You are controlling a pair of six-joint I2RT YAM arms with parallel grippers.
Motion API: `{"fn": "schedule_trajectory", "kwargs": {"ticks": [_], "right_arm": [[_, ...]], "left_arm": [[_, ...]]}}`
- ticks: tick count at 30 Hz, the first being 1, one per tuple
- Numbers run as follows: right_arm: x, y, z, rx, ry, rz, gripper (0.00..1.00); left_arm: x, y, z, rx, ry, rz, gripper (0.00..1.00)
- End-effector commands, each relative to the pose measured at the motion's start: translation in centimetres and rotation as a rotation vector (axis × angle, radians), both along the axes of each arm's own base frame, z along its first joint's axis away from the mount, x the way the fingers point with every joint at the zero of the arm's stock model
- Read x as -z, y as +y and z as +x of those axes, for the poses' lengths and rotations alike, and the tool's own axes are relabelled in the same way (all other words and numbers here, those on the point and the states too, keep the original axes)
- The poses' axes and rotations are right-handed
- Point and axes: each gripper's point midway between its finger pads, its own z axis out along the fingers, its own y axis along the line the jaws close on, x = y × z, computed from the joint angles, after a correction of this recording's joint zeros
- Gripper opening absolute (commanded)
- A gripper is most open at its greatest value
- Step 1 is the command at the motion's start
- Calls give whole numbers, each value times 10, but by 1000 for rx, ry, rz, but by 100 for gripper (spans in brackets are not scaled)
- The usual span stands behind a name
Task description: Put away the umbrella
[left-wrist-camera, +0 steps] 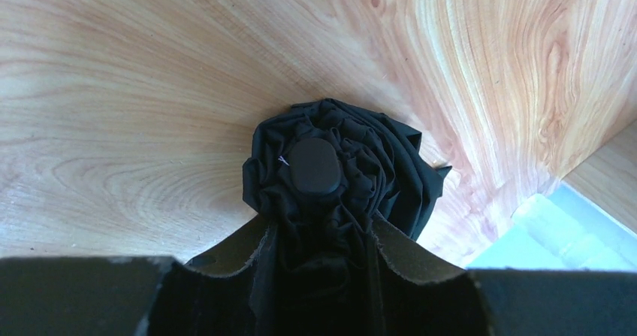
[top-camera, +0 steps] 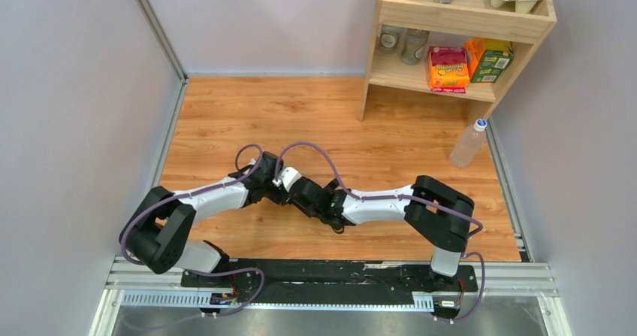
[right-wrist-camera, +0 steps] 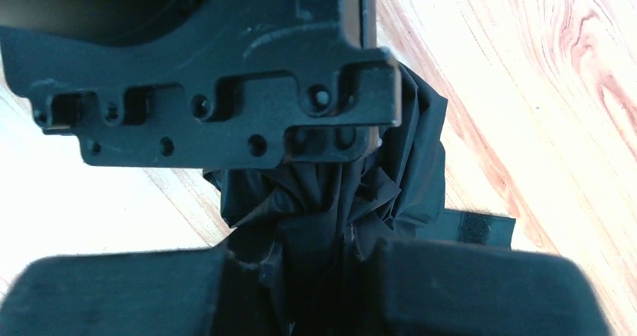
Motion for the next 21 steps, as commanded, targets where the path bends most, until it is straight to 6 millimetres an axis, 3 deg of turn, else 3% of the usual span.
{"fn": "schedule_trajectory", "kwargs": {"ticks": [1,4,6,7,8,9,10,15,17,21], "right_arm": [[39,-4,-19,5,127,69,0],[53,-12,-34,-17,200,100,0],[58,-20,-43,-19,260,131,0],[59,-22,-48,-27,300,152,0],[59,-23,-57,-49,354,177,0],[59,-26,-59,-46,389,198,0],[58,-28,-64,-59,423,215,0],[59,-40,-69,-52,580,281,0],[60,-40,-74,-57,627,293,0],[67,-40,-74,-32,715,295,0]], "left_arm": [[52,50,-77,44,247,245,0],[42,44,-65,78,156,223,0],[32,44,-56,125,63,228,20],[20,42,-50,123,5,206,44],[16,43,-45,129,-48,210,53],[3,42,-40,125,-122,178,76],[-2,46,-36,117,-160,193,78],[-62,54,-25,115,-415,131,78],[-76,60,-26,102,-477,118,78],[-82,61,-36,71,-513,28,79]]}}
